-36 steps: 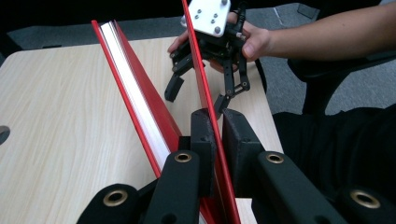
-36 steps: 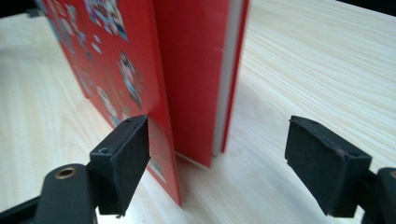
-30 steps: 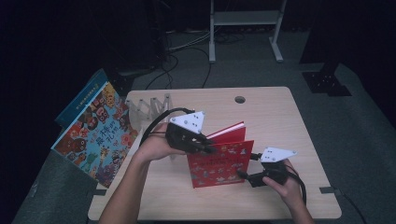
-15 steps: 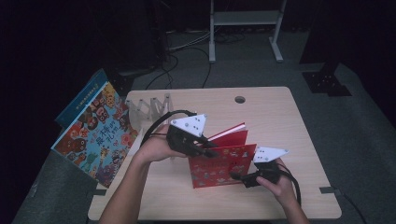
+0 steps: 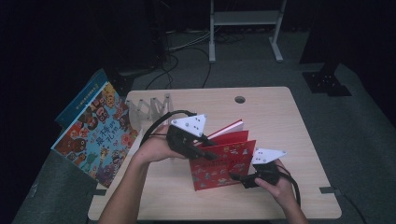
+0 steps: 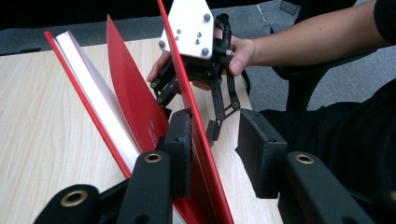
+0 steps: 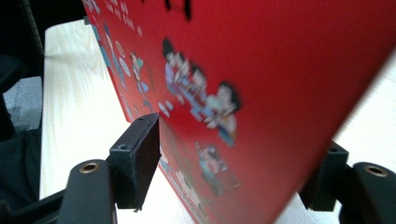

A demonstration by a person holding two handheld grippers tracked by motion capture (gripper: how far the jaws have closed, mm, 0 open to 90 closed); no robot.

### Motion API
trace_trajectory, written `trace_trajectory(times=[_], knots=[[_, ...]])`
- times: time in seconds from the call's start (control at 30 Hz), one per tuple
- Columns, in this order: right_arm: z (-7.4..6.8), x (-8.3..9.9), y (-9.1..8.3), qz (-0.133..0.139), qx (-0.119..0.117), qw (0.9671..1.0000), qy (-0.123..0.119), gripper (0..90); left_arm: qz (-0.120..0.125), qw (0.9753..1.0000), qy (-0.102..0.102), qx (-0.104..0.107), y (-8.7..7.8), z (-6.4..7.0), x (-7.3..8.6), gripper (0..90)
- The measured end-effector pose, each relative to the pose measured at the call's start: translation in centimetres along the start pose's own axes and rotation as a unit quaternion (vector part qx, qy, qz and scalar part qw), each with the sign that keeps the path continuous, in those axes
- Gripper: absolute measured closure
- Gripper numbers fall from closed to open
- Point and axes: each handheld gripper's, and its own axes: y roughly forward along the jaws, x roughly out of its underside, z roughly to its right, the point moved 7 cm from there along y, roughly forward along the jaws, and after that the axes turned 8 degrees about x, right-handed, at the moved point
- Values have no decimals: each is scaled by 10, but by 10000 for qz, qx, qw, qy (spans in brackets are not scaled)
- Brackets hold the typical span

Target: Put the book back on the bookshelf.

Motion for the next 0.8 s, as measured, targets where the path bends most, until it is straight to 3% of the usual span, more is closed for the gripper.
trace_trajectory(times=[0.1,0.23,0.8], knots=[[0,3,1,-35,32,10000,-9,315,-11,10000,10,7,1,0,-1,618],[0,8,2,-116,103,9999,-25,332,195,9998,68,-10,-2,2,-9,586],[2,17,0,-142,185,9997,-12,367,99,9998,120,-100,-3,0,-28,576]])
